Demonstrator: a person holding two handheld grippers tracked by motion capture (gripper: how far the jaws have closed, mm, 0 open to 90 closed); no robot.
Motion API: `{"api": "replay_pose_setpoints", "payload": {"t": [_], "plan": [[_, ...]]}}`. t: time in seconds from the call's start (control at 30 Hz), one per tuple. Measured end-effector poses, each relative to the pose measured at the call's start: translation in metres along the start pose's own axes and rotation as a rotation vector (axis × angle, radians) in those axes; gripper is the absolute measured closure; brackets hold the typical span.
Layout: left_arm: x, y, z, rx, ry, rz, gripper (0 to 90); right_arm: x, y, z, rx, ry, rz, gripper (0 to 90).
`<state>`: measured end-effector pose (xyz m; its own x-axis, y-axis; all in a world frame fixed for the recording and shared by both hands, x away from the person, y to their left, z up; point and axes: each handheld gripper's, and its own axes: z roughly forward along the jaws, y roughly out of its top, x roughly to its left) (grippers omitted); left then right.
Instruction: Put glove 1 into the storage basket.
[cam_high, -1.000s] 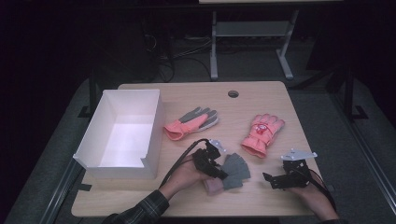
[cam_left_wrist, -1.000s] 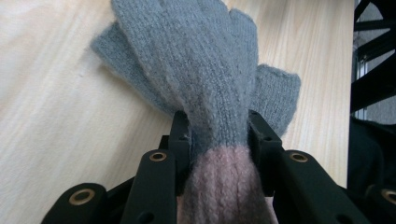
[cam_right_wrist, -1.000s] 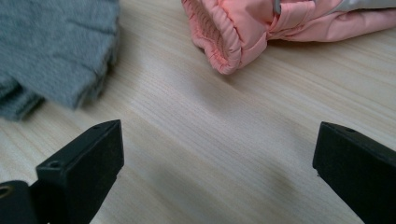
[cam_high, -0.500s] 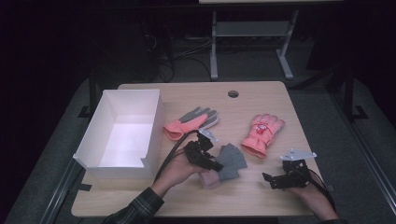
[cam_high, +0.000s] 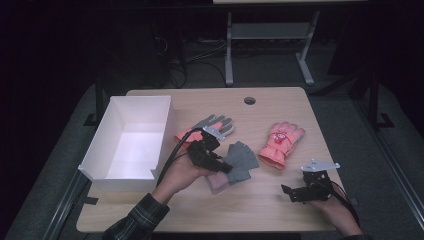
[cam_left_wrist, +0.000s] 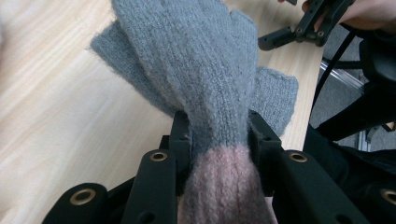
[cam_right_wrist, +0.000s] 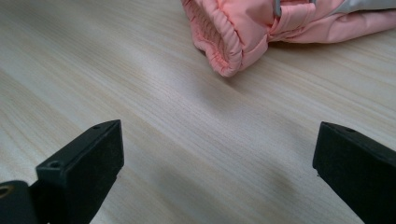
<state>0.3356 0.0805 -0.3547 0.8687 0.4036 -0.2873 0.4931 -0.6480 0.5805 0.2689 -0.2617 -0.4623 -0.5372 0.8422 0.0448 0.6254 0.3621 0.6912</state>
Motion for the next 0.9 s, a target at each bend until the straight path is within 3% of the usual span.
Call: {"api": "replay_pose_setpoints", "payload": {"t": [0.33, 0.63, 0.9], "plan": [[0.002, 0.009, -0.039, -0.034, 0.040, -0.014, 68.1, -0.001, 0.000, -0.001, 0.009, 0.001, 0.006, 1.8], [0.013, 0.011, -0.076, -0.069, 0.099, -0.020, 68.0, 0.000, 0.001, -0.001, 0.008, 0.000, -0.004, 1.8], [0.031, 0.000, -0.118, -0.147, 0.178, -0.087, 68.0, 0.000, 0.001, -0.002, -0.003, 0.002, 0.003, 1.8]]}}
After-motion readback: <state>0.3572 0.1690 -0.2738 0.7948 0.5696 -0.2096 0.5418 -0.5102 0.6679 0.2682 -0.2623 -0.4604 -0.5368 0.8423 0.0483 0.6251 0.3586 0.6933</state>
